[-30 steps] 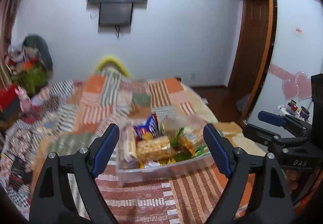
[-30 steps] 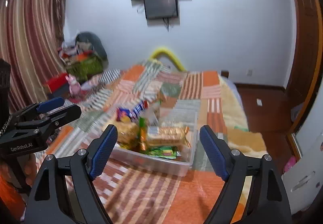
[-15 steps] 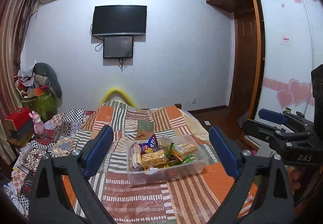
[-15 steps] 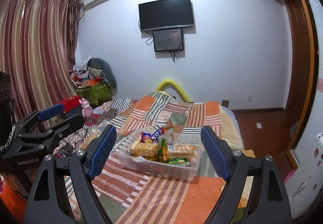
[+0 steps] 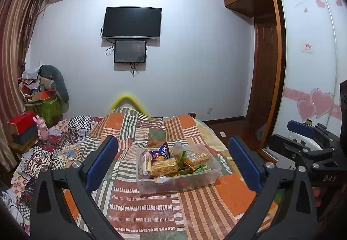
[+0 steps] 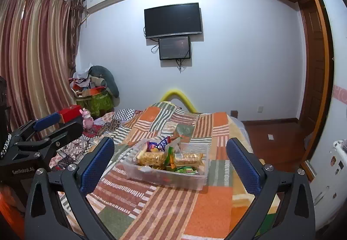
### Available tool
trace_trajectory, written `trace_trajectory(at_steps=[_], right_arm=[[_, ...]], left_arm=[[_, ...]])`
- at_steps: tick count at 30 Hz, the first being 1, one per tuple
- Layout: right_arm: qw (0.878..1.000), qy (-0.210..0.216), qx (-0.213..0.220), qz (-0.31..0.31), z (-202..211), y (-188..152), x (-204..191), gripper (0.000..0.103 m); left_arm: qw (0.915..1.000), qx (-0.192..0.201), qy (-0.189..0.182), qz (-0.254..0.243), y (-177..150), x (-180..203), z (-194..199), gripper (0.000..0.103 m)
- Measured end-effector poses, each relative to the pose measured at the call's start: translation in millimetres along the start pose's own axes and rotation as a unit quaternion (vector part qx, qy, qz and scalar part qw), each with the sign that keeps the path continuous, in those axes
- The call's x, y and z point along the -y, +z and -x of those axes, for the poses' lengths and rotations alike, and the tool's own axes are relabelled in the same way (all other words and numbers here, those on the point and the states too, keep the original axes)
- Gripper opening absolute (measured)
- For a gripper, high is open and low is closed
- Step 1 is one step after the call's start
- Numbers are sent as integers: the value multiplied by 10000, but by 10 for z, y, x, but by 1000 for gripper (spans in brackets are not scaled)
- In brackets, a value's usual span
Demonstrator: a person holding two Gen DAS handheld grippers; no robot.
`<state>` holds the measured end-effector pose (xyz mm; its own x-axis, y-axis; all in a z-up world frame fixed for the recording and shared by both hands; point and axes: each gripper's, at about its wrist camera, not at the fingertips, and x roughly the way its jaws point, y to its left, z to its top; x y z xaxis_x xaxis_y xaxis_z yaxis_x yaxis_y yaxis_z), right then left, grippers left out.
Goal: Organize snacks
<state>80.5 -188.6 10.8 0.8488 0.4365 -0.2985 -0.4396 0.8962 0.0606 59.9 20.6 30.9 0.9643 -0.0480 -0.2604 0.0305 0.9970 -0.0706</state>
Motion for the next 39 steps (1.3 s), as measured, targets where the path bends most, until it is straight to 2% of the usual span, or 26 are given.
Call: trace_trajectory(at_steps=[39], right_arm=[[9999,-33,100,-58,129,-23,-9,103]], left_arm=[[9999,-58,-27,-92,-55,24,6,103]])
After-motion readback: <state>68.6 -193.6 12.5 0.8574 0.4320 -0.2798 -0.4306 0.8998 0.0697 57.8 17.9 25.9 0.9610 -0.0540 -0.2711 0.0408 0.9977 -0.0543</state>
